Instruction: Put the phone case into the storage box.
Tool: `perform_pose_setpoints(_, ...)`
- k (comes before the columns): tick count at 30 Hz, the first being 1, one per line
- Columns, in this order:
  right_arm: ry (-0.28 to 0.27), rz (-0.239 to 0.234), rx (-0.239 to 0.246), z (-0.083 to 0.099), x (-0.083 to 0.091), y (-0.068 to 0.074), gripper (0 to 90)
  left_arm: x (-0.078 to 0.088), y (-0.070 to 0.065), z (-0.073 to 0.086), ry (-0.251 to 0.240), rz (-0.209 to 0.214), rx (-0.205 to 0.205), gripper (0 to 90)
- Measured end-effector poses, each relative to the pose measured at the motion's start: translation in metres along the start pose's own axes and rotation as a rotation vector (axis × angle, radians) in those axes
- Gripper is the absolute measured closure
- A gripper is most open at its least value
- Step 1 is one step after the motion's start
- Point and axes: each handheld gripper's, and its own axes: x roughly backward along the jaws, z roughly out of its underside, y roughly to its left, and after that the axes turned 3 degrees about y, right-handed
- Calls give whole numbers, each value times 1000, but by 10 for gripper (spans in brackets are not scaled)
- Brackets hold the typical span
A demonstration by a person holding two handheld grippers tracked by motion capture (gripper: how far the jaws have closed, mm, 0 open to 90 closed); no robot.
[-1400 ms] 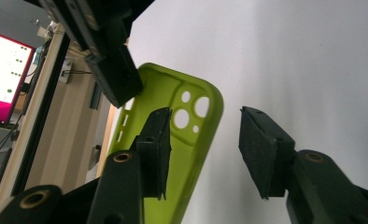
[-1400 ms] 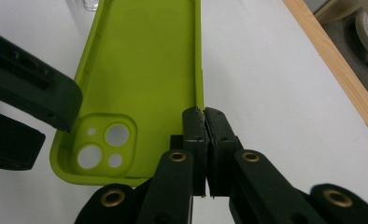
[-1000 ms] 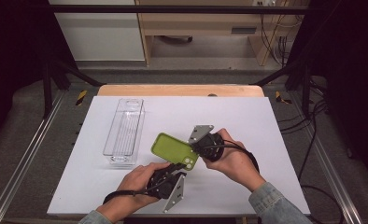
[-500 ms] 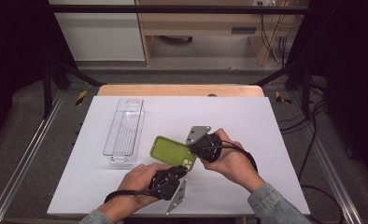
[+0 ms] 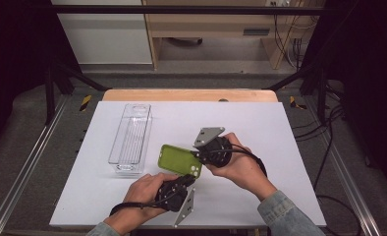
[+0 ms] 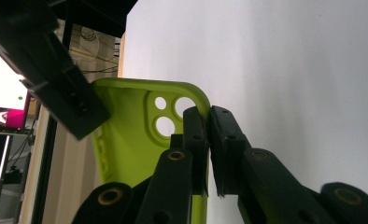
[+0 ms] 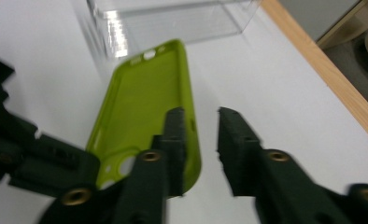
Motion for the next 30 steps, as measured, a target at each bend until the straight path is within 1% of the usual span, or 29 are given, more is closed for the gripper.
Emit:
perform_pose_setpoints(1,0,0,0,0,0,0,662,0,0,0,0,0,0,867)
perform_pose_setpoints(2,-55,-22,-39,0,3,-2,586,0,0,0,-1,-3,0,870)
perform_pose_setpoints(3,-69,-20,-54,0,4,-2,545,0,1,0,-1,-5,3,871)
perform_pose_setpoints(4,-74,-9,-61,0,4,-2,515,0,1,0,-5,-8,7,871)
perform_pose_setpoints(5,-74,-9,-61,0,4,-2,515,0,1,0,-8,-5,15,871)
perform_pose_setpoints(6,-77,0,-64,-1,3,-3,493,0,2,0,-7,-4,13,872)
perform_pose_setpoints(7,-88,10,-84,-1,4,-3,443,1,2,0,-2,-1,18,872)
perform_pose_setpoints(8,-88,10,-84,-1,4,-3,443,0,2,0,-9,-5,18,872)
perform_pose_setpoints(10,-109,-5,-115,0,6,-5,436,1,3,0,-10,-5,26,872)
perform_pose_setpoints(12,-128,-4,-139,1,10,-7,402,2,4,0,-1,-3,31,873)
perform_pose_setpoints(15,-162,-1,-180,4,16,-11,359,3,4,-1,-7,-2,37,873)
perform_pose_setpoints(18,-215,3,-216,8,24,-16,307,4,5,-3,-7,1,27,875)
perform_pose_setpoints(19,-239,10,-238,10,29,-18,275,4,5,-3,-6,4,27,875)
perform_pose_setpoints(20,-245,11,-249,12,31,-20,255,4,5,-4,-5,7,27,875)
perform_pose_setpoints(21,-245,11,-249,12,31,-20,255,4,5,-4,-3,8,26,875)
perform_pose_setpoints(22,-249,14,-259,14,32,-22,239,5,5,-5,2,13,31,875)
perform_pose_setpoints(25,-288,32,-282,20,37,-27,202,5,7,-5,-4,5,43,876)
perform_pose_setpoints(27,-305,60,-298,24,41,-30,174,6,9,-6,-7,0,52,876)
perform_pose_setpoints(28,-323,87,-311,28,45,-34,135,6,9,-6,-9,-5,51,876)
perform_pose_setpoints(29,-323,87,-311,28,45,-34,135,6,10,-6,-13,-8,57,876)
perform_pose_setpoints(30,-334,98,-312,31,48,-36,128,7,10,-6,-17,-11,60,875)
